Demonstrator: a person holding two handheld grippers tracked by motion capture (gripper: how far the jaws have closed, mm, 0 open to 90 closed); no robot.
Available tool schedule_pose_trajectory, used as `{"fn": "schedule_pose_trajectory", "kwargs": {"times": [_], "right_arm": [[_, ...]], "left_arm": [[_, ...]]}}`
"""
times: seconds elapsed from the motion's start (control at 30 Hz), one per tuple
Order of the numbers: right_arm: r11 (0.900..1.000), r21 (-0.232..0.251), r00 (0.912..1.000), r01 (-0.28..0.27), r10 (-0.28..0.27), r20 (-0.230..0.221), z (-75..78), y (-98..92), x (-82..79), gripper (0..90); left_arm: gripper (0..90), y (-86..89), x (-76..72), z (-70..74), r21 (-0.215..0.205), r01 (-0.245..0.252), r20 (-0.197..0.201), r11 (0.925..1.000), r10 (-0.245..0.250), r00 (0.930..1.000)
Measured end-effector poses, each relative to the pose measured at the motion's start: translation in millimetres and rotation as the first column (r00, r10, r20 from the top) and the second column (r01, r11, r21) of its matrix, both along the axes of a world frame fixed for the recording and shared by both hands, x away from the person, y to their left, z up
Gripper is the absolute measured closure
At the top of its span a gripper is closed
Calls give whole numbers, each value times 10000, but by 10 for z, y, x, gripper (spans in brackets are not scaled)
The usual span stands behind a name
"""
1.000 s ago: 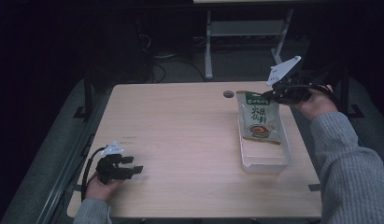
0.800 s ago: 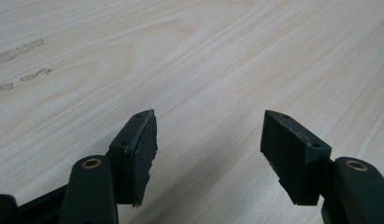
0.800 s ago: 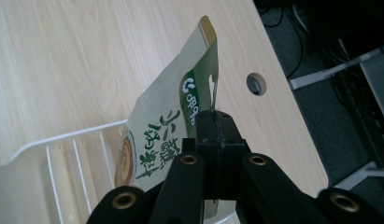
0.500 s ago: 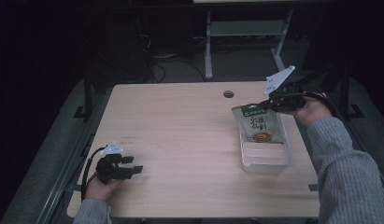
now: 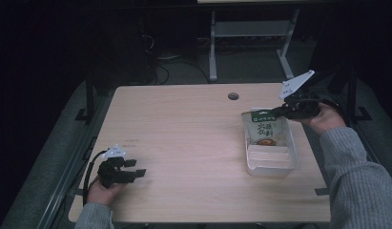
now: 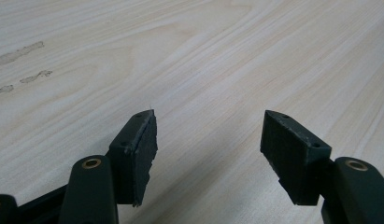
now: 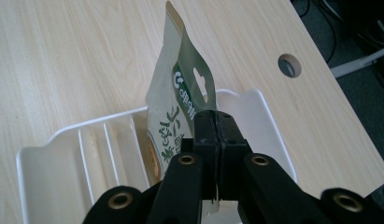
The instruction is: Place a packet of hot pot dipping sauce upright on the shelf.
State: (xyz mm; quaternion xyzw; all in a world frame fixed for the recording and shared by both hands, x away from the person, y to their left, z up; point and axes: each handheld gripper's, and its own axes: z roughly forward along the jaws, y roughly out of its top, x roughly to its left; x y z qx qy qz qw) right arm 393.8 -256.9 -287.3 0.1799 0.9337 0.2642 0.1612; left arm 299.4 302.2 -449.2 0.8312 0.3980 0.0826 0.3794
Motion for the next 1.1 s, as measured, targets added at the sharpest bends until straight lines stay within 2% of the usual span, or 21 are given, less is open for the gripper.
{"fn": "schedule_pose_trajectory", "kwargs": {"times": [0.23,0.4,1.1], "right_arm": [[9995,178,9995,255,-252,-170,-76,-139,-40,867],[9976,552,9989,423,-411,-224,-105,-241,-72,862],[9929,914,9968,766,-740,-308,-208,-356,-179,760]], "left_arm": [[354,-7,-1,-3,3,-4,-31,10000,4,10000],[354,-6,-2,1,8,-12,-19,10000,12,10000],[353,-21,-12,5,6,11,-24,10000,-11,10000]]}}
